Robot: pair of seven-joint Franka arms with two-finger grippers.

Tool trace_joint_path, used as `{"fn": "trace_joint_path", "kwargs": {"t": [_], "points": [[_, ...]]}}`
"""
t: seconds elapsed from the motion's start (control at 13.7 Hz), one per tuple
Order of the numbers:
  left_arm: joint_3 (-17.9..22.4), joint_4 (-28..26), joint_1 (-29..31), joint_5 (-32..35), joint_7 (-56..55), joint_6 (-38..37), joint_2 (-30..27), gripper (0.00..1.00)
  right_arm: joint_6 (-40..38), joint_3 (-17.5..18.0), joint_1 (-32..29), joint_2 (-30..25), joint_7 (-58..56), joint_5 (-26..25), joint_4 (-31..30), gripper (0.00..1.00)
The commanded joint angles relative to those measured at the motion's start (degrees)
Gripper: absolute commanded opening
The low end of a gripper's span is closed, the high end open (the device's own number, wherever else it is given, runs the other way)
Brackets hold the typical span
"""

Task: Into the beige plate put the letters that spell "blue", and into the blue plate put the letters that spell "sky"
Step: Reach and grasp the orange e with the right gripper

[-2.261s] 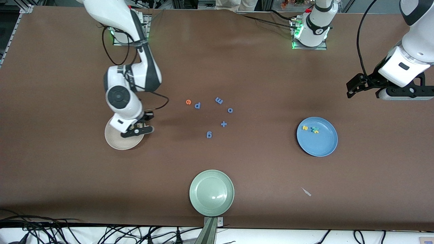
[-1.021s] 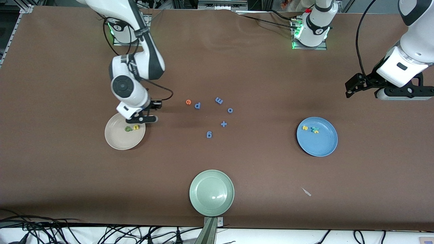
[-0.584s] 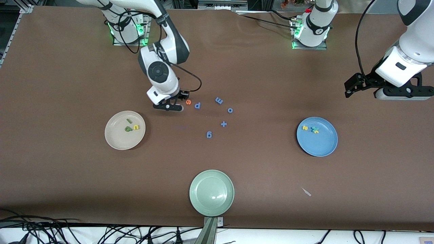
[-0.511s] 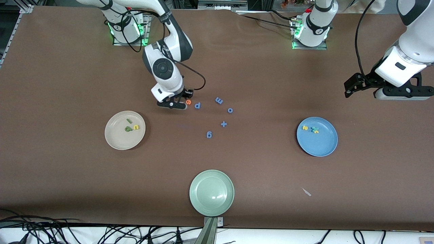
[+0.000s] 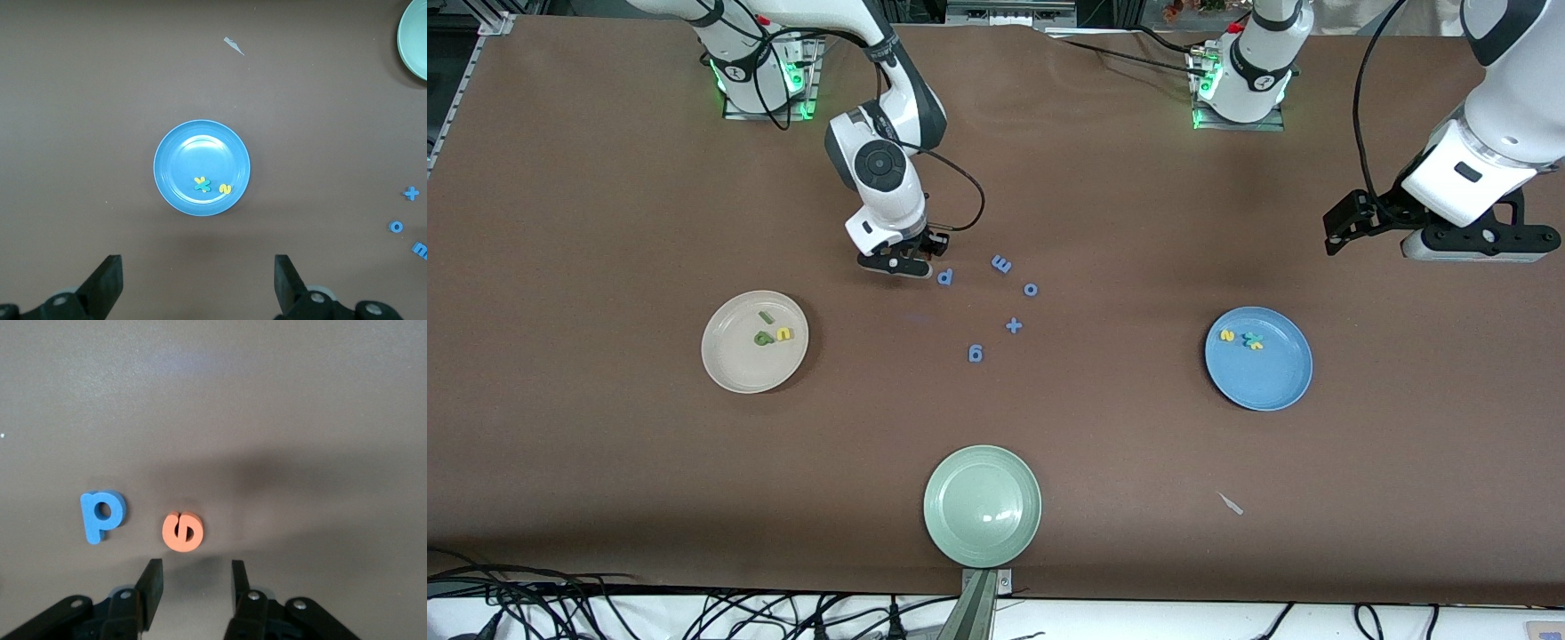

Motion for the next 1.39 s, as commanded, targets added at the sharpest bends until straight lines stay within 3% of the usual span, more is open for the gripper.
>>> {"fn": "trace_joint_path", "kwargs": {"t": [0.0,0.73,1.02,1.09,1.31], "points": [[-0.04,0.59,-0.27,0.66,0.61,-1.09,-0.25,1.0,1.63,-0.23,0.16,0.56,0.56,0.5,0.46,0.49],[-0.04,0.86,-0.27,0.66,0.61,-1.36,-0.25,1.0,6.56,-0.14,0.16,3.56,0.64,0.5,0.55,0.47],[-0.04,0.86,-0.27,0.66,0.52,-1.36,-0.16,1.0,6.21,-0.14,0.25,3.47,0.21,0.5,0.46,0.1],[-0.04,0.86,-0.27,0.66,0.52,-1.36,-0.25,1.0,6.12,-0.14,0.25,3.38,0.03,0.5,0.46,0.04],[-0.04,0.86,-0.27,0.66,0.52,-1.36,-0.25,1.0,3.51,-1.45,-0.01,1.72,-2.5,0.24,1.07,0.02]]}}
